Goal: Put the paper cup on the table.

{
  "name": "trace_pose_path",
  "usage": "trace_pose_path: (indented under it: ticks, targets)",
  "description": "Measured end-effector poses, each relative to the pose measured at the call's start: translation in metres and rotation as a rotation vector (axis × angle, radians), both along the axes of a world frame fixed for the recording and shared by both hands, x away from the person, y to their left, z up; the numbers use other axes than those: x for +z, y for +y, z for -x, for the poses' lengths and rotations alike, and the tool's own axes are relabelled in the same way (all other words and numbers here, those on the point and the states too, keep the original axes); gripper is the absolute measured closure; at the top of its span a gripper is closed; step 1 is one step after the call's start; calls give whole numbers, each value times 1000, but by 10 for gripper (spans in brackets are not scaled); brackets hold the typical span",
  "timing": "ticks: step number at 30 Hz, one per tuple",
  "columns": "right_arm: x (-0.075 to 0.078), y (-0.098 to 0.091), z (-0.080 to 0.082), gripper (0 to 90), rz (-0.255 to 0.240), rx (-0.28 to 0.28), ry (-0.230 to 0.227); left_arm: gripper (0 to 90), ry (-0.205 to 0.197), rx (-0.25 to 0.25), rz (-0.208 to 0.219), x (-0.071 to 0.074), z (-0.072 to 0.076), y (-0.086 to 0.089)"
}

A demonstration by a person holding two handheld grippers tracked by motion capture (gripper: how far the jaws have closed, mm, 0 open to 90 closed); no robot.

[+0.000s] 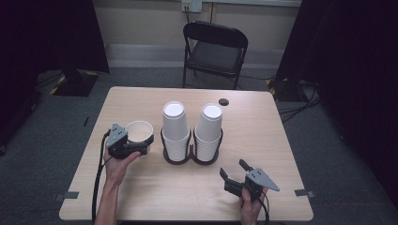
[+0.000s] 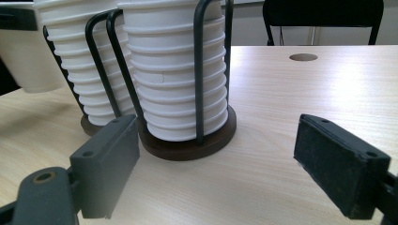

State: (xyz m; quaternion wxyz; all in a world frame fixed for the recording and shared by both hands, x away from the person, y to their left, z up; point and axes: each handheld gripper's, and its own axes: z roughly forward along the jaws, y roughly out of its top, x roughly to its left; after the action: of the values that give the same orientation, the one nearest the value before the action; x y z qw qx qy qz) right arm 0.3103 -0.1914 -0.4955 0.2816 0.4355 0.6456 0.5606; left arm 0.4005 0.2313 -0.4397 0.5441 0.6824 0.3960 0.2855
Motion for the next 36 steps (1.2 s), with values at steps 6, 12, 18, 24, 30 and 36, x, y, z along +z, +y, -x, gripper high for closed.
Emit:
trace_pose_path:
  ticks: [6,12,18,24,30,36]
  targets:
    - [0,2,0,139,22,4,6,78,-21,-10,32,-7,-12,2]
    - [0,1,-1,139,9,9,12,79,15,25,21,-16,-26,0]
    - [0,1,-1,140,13,14,15,78,32,26,3,-25,-31,0]
    - [0,1,-1,140,6,14,15,84,54,30,-13,-34,-32,0]
    - [0,1,-2,140,13,19,22,91,78,40,-39,-36,-32,-1]
    - [0,0,-1,140,2,21,21,114,121,58,-74,-41,-33,-3]
